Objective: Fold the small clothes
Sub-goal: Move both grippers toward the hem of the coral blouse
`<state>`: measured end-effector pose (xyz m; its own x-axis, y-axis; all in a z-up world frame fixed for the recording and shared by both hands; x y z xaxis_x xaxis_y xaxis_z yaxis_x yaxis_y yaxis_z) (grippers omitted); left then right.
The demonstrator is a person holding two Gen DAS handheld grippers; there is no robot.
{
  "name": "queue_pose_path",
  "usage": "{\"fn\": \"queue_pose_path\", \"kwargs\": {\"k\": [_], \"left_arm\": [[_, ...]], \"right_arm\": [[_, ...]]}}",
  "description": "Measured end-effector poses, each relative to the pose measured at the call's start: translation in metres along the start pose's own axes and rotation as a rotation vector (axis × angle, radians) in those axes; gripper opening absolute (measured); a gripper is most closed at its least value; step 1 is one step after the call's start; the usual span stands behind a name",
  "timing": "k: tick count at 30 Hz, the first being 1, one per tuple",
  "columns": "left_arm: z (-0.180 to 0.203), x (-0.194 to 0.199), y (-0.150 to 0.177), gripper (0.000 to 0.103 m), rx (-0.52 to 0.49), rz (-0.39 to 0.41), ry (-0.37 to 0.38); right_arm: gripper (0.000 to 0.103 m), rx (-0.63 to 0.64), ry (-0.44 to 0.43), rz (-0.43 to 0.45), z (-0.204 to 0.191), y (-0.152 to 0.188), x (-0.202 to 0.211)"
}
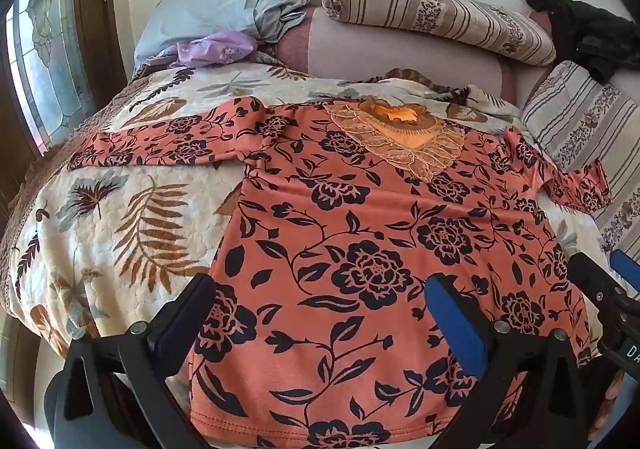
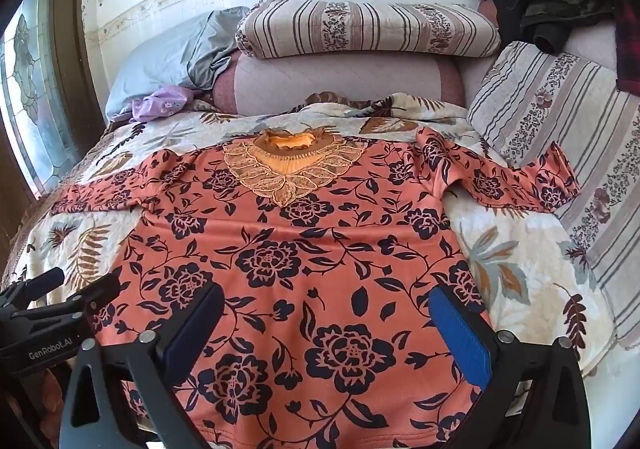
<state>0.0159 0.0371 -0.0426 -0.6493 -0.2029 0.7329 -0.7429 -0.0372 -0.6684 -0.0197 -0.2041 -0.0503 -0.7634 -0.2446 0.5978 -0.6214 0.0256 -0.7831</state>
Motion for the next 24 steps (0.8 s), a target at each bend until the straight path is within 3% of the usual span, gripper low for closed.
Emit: {"fn": "queue_pose_path", "kwargs": {"k": [24], "left_arm": [[0.017,-0.007,-0.005,0.103,-0.053,0.003,-0.046]], "right_arm": [[0.103,-0.07,-0.063,-0.005,0.021,-0.007,-0.025]]}}
Point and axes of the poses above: each gripper's, at about its wrist camera, not at the fingertips, and x roughly against the way its jaws point, z to its right, y to its underside, the point moved 1 cm from there along -x, roughly the way its jaws point, and after that the axes turned 14 degrees about -y, right-handed, at the moved point
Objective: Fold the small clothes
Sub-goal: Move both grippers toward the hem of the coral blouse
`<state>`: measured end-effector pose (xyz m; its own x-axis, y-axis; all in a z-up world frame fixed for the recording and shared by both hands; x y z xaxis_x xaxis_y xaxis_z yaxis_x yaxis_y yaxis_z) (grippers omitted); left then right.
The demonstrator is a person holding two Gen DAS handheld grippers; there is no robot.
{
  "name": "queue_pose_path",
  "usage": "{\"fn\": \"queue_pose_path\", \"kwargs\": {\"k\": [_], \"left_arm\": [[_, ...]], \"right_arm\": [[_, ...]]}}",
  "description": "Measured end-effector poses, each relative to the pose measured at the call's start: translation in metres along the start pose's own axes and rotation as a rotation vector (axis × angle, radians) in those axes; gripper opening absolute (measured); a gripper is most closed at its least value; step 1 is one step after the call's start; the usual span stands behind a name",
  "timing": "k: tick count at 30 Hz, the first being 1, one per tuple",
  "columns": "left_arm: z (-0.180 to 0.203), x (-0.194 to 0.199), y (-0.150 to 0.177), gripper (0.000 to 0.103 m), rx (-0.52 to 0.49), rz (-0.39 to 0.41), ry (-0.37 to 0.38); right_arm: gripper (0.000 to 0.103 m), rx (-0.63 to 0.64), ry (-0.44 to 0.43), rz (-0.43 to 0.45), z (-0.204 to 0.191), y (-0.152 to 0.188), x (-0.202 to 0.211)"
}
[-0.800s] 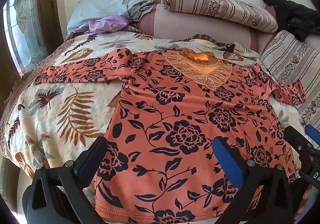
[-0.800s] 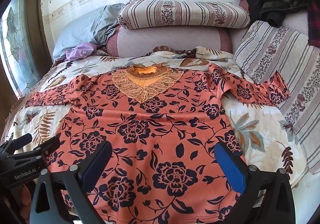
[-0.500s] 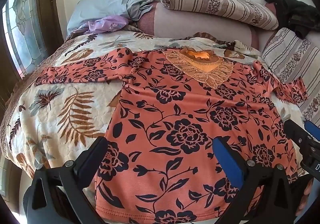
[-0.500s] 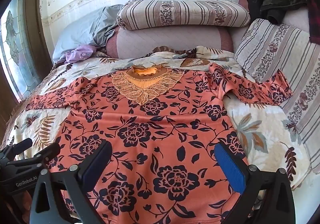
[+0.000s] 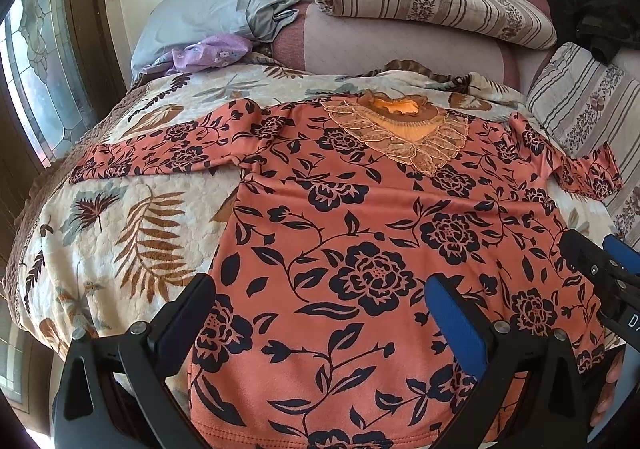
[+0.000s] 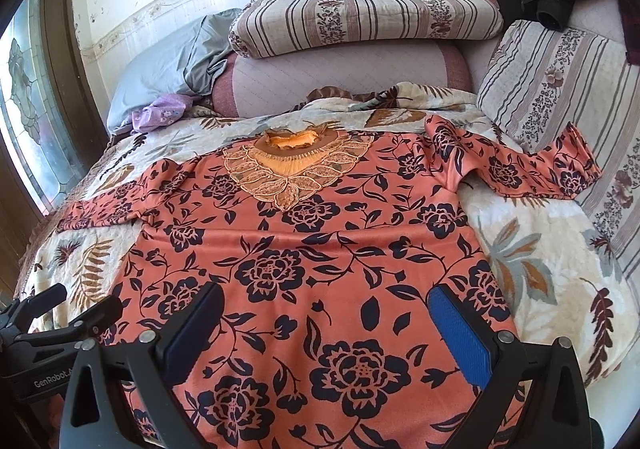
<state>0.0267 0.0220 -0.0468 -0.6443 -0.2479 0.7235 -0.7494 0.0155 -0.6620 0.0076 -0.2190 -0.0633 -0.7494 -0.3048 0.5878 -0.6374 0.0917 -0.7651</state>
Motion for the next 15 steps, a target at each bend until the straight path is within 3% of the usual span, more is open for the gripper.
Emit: {"fn": "queue_pose_path", "kwargs": {"k": [8,15], "left_arm": [[0.013,-0.007,-0.007,0.103,-0.025,-0.001,0.001],[0.029,-0.019,-0.013,0.103,-0.048,-0.016,0.003]], "right_arm": [[0.103,0.009,-0.012,0.002,0.007,-0.007,-0.01],[0.103,-0.001,-0.006,-0.057,0.013,-0.004,-0.024]]}}
Point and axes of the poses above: each gripper's, at about its wrist camera, not at the fingertips, and x roughly against the way its jaws point, z to its right, y to its underside, the point moved 1 cm from there along -x, roughly the way its jaws point, and after that the axes turned 14 degrees about -y, right-handed, at the moved point
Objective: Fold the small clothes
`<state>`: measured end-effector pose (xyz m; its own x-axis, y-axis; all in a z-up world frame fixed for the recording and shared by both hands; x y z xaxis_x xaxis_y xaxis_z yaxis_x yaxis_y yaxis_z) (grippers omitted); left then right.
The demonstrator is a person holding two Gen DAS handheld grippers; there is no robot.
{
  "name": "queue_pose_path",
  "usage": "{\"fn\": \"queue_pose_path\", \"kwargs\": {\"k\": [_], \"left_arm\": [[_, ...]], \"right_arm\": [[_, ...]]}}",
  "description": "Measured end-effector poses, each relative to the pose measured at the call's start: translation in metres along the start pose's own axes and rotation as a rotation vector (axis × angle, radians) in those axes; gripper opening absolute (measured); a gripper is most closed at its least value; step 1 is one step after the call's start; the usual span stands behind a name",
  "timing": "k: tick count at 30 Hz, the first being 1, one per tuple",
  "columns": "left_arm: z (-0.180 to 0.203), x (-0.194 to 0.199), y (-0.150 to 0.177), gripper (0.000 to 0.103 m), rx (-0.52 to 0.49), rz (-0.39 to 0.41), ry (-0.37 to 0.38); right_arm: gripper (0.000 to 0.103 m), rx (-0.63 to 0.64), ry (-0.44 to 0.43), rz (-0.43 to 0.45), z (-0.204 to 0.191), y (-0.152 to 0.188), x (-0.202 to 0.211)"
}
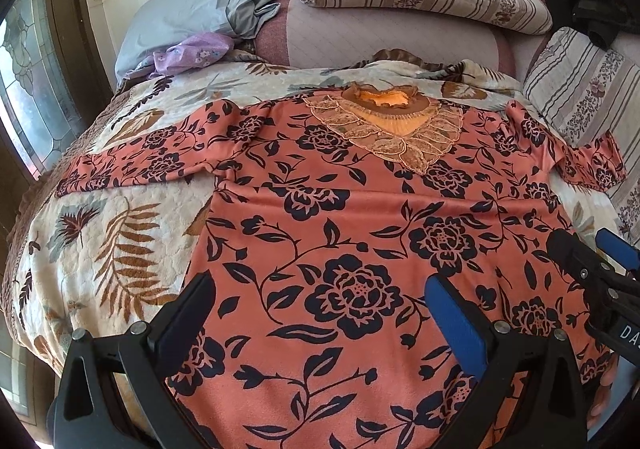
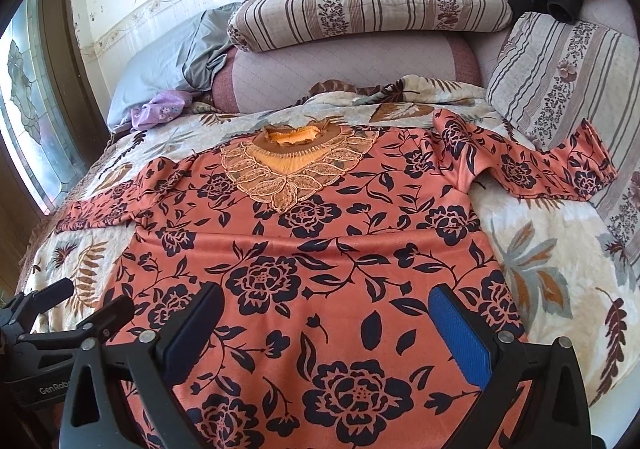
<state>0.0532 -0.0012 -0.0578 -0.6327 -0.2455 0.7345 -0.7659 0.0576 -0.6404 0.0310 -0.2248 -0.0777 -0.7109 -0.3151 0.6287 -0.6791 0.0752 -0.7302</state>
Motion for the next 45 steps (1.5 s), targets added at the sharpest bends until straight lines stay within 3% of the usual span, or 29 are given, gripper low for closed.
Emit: {"fn": "queue_pose_path", "kwargs": {"k": [6,10,17,22,25,26,28,29,32,36,37,38,39,42,45], "left_arm": [[0.007,-0.011,-0.007,0.103,-0.014,-0.005,-0.005],[0.013,-0.027,-0.012,0.103,-0.044,-0.016,-0.009],[0.014,-0.077,-0.036,0.103,-0.063,-0.036,-0.033],[0.015,-0.124,-0.035,0.103,-0.075,-0.064,-0.052],[0.004,-0.134,-0.027,0.103,0.001,-0.082,0.021],[0.002,-0.134,-0.028,0.103,0.008,-0.089,0.027],[0.005,-0.134,-0.026,0.103,-0.006,-0.083,0.011],[0.006,-0.133,-0.026,0.103,-0.013,-0.08,0.004],[0.005,-0.132,-0.025,0.103,-0.009,-0.08,0.008],[0.006,-0.135,-0.027,0.103,-0.011,-0.077,0.0],[0.007,-0.136,-0.028,0.103,-0.01,-0.078,0.0],[0.008,-0.138,-0.03,0.103,-0.009,-0.081,0.0],[0.008,-0.137,-0.029,0.103,-0.008,-0.082,0.001],[0.009,-0.138,-0.03,0.103,-0.007,-0.091,0.003],[0.008,-0.138,-0.032,0.103,-0.001,-0.111,0.006]], "right_arm": [[0.103,-0.006,-0.008,-0.027,0.015,-0.004,-0.005],[0.103,-0.057,-0.038,-0.028,0.05,-0.012,-0.005],[0.103,-0.469,-0.033,0.054,0.203,-0.025,0.015],[0.097,-0.772,-0.067,0.222,0.309,-0.019,0.026],[0.092,-0.864,-0.006,0.293,0.357,-0.025,0.024],[0.089,-0.865,0.021,0.298,0.369,-0.031,0.02],[0.07,-0.844,0.081,0.31,0.392,-0.045,0.012],[0.066,-0.828,0.127,0.308,0.402,-0.054,0.006],[0.063,-0.734,0.315,0.299,0.428,-0.076,-0.01],[0.063,-0.706,0.411,0.274,0.438,-0.093,-0.029],[0.057,-0.683,0.432,0.25,0.438,-0.101,-0.035],[0.043,-0.658,0.469,0.209,0.437,-0.11,-0.04],[0.009,-0.649,0.499,0.178,0.435,-0.116,-0.045],[0.008,-0.55,0.524,0.173,0.408,-0.151,-0.039],[0.008,-0.373,0.479,0.189,0.343,-0.206,-0.032]]}}
Point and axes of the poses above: each gripper's, at about its wrist camera, not at the fingertips, and x roughly against the way its jaws point, z to its right, y to its underside, the point moved 1 cm from there along -x, roughly the way its jaws point, and after that the axes turned 14 degrees about -y, right-handed, at the moved point
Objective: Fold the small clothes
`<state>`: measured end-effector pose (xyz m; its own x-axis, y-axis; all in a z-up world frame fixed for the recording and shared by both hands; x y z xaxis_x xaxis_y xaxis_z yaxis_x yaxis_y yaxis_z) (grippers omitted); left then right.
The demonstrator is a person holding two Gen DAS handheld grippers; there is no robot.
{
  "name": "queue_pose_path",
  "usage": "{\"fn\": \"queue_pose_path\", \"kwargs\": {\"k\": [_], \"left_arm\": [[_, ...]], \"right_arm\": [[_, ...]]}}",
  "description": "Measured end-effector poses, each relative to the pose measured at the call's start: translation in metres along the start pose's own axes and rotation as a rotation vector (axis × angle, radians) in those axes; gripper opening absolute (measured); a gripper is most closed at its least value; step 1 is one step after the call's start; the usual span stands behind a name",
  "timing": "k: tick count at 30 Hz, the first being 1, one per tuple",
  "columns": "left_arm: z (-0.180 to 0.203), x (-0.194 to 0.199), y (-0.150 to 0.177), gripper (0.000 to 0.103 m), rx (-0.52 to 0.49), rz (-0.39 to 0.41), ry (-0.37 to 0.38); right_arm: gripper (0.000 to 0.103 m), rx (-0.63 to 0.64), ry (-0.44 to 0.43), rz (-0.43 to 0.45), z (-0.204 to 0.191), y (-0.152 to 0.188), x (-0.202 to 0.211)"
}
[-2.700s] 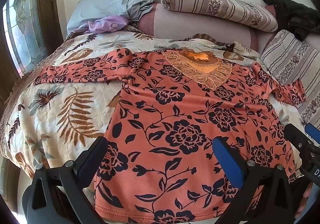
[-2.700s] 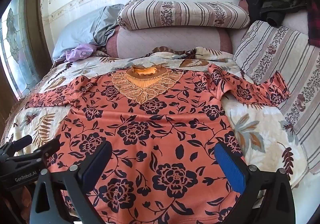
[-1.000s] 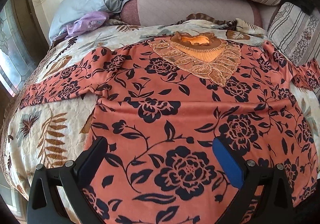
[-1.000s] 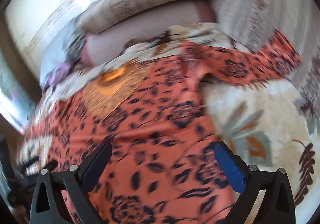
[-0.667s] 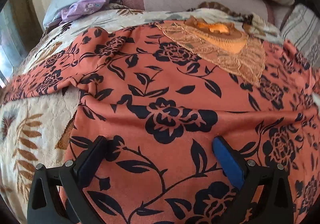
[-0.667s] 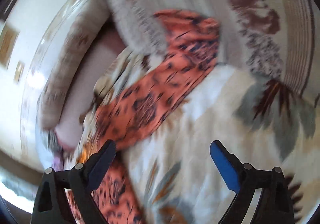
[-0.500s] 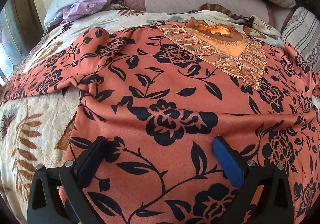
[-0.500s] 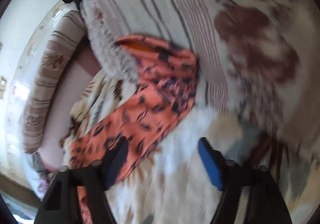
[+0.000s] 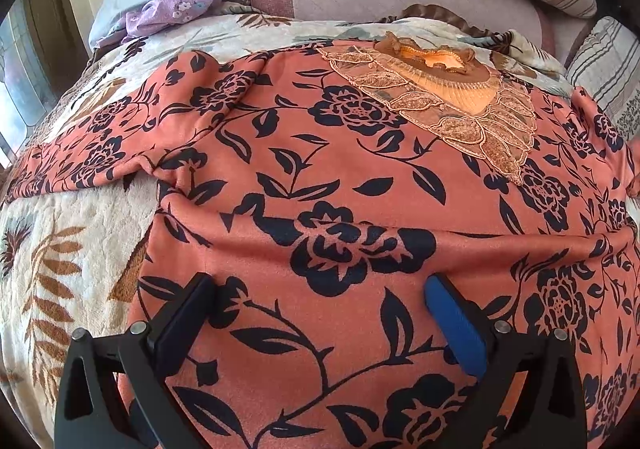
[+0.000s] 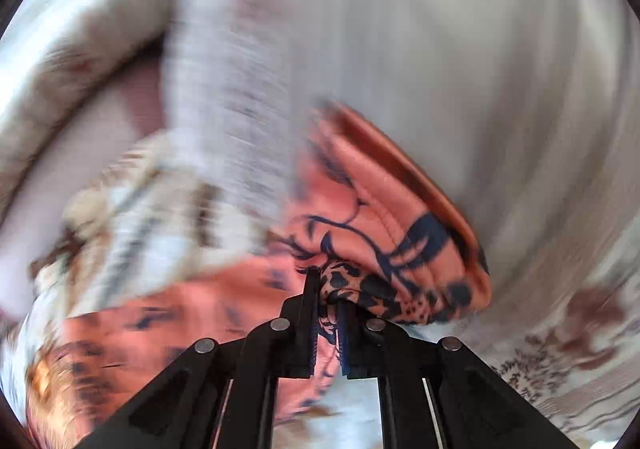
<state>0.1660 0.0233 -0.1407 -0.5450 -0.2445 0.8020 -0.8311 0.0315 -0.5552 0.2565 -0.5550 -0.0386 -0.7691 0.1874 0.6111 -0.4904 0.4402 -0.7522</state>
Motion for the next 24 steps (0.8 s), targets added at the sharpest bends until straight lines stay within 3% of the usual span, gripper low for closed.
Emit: {"fn": "queue_pose_path", "kwargs": {"k": [3,6,9,12,14,15,16,19,20,22,24], "left_arm": [[-0.004,0.0,-0.001,0.103,0.018,-0.024,0.02],[-0.011,0.002,-0.002,0.103,0.044,-0.048,0.061],[-0.023,0.006,-0.002,0.103,0.098,-0.074,0.121],[-0.044,0.008,-0.002,0.103,0.194,-0.104,0.172],[-0.064,0.007,-0.001,0.103,0.281,-0.123,0.187],[-0.073,0.006,0.0,0.103,0.324,-0.134,0.197],[-0.082,0.004,0.001,0.103,0.368,-0.145,0.22],[-0.103,0.0,0.003,0.103,0.485,-0.166,0.324],[-0.107,0.001,0.005,0.103,0.509,-0.164,0.336],[-0.108,0.003,0.005,0.103,0.516,-0.159,0.336],[-0.104,0.005,0.004,0.103,0.508,-0.151,0.317]], "right_arm": [[0.008,0.145,-0.144,0.077,-0.099,-0.028,0.051],[0.008,0.266,-0.313,0.122,-0.202,-0.027,0.099],[0.008,0.341,-0.495,0.125,-0.292,0.004,0.134],[0.01,0.373,-0.633,0.046,-0.355,0.073,0.133],[0.029,0.371,-0.673,-0.085,-0.378,0.13,0.105],[0.077,0.368,-0.671,-0.173,-0.385,0.158,0.083],[0.099,0.367,-0.662,-0.263,-0.39,0.191,0.055],[0.097,0.403,-0.559,-0.44,-0.377,0.267,-0.001],[0.097,0.385,-0.55,-0.464,-0.363,0.277,-0.015],[0.097,0.349,-0.566,-0.448,-0.334,0.284,-0.013],[0.097,0.341,-0.557,-0.367,-0.311,0.27,0.001]]}}
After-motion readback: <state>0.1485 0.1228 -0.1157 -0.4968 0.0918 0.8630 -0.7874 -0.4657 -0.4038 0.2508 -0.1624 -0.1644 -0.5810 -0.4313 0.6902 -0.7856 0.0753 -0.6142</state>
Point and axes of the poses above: each gripper's, at about its wrist camera, not at the fingertips, and x roughly against the way its jaws point, z to its right, y to its underside, the point moved 1 cm from there along -x, roughly the way its jaws point, and after that the axes turned 14 degrees about -y, right-handed, at the moved point
